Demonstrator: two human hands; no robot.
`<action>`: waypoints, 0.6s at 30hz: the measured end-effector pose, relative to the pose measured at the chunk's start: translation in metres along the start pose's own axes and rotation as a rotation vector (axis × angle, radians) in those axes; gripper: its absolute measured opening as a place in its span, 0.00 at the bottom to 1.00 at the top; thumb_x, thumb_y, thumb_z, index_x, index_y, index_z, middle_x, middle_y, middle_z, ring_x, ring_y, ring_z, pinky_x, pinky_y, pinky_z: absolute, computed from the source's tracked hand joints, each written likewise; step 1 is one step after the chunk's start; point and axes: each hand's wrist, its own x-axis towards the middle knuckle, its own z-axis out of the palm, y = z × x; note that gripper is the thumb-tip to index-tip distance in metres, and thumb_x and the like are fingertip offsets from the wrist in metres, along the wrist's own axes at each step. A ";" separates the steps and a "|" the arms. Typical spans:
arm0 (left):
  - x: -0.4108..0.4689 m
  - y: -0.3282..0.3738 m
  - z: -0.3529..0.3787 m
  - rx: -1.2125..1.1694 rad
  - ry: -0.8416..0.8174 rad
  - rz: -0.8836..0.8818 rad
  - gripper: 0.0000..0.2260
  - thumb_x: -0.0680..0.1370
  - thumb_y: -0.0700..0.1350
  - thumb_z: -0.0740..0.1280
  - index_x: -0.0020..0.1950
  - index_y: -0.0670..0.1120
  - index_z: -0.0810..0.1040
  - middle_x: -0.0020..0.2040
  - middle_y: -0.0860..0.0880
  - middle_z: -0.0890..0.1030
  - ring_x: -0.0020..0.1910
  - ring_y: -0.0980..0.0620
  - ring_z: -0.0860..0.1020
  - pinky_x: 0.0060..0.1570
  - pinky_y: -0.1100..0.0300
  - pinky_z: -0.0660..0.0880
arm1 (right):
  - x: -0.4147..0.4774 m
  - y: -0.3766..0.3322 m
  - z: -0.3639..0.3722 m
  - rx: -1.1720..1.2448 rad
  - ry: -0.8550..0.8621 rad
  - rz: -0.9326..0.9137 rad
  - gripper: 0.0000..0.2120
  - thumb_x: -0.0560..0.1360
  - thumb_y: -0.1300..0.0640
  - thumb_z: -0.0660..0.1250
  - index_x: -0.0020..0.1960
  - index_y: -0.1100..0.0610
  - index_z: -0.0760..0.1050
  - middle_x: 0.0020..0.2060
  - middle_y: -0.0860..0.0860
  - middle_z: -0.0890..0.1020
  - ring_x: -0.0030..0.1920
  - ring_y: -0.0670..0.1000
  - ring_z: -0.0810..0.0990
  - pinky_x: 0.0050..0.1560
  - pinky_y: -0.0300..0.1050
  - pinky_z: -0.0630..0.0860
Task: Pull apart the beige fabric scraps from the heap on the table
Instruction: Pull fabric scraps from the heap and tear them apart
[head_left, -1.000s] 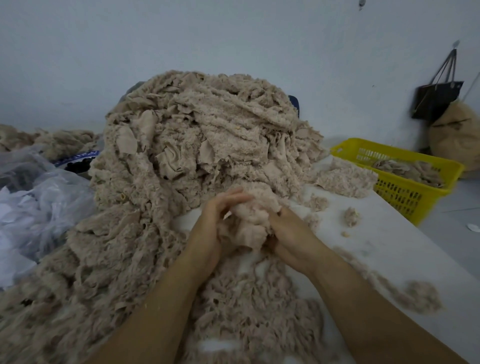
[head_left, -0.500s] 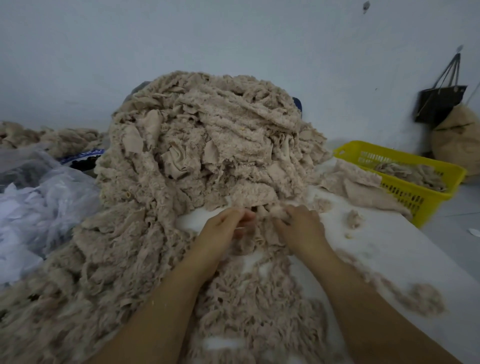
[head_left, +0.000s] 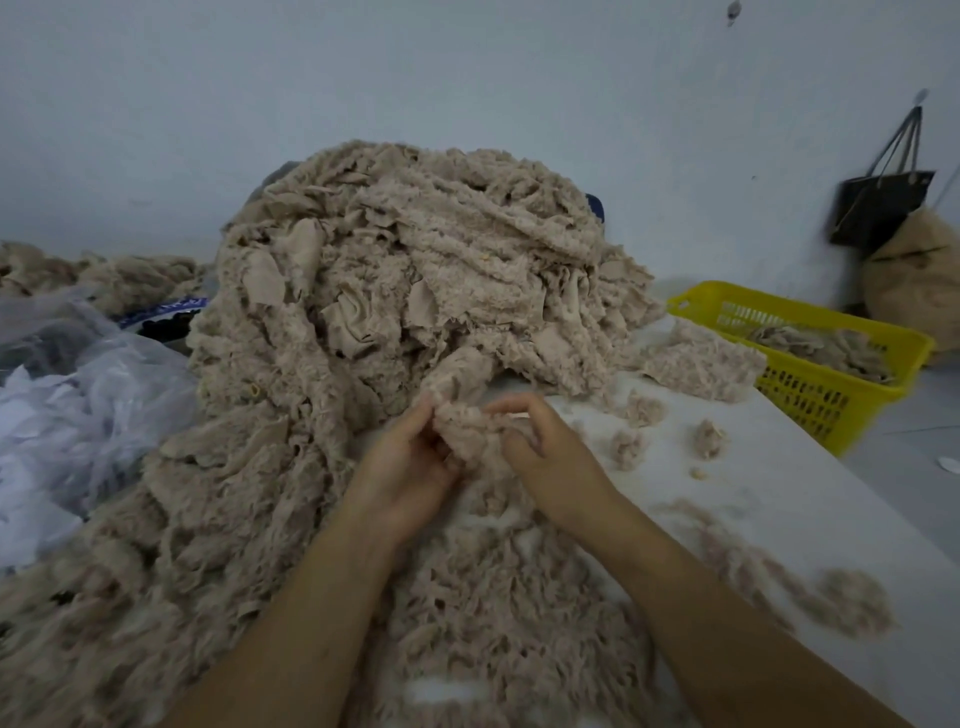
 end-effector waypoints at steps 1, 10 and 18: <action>-0.001 0.000 0.001 -0.035 -0.022 -0.001 0.16 0.83 0.47 0.60 0.65 0.38 0.77 0.58 0.40 0.78 0.57 0.44 0.76 0.61 0.54 0.71 | 0.001 0.000 -0.002 0.035 0.044 0.015 0.12 0.82 0.59 0.57 0.52 0.42 0.73 0.22 0.42 0.68 0.20 0.43 0.61 0.22 0.34 0.60; -0.005 0.009 -0.002 -0.243 -0.102 0.062 0.12 0.82 0.49 0.59 0.48 0.44 0.79 0.26 0.54 0.67 0.27 0.57 0.69 0.42 0.62 0.77 | 0.002 -0.005 -0.005 0.169 0.067 0.033 0.12 0.71 0.52 0.59 0.34 0.42 0.79 0.35 0.44 0.78 0.37 0.48 0.72 0.39 0.36 0.71; -0.012 -0.005 0.006 0.695 0.011 0.275 0.19 0.83 0.53 0.60 0.36 0.49 0.81 0.23 0.54 0.65 0.24 0.56 0.65 0.31 0.63 0.67 | -0.001 0.010 -0.001 0.065 -0.026 0.135 0.20 0.78 0.31 0.54 0.49 0.41 0.79 0.44 0.36 0.82 0.46 0.35 0.79 0.45 0.33 0.73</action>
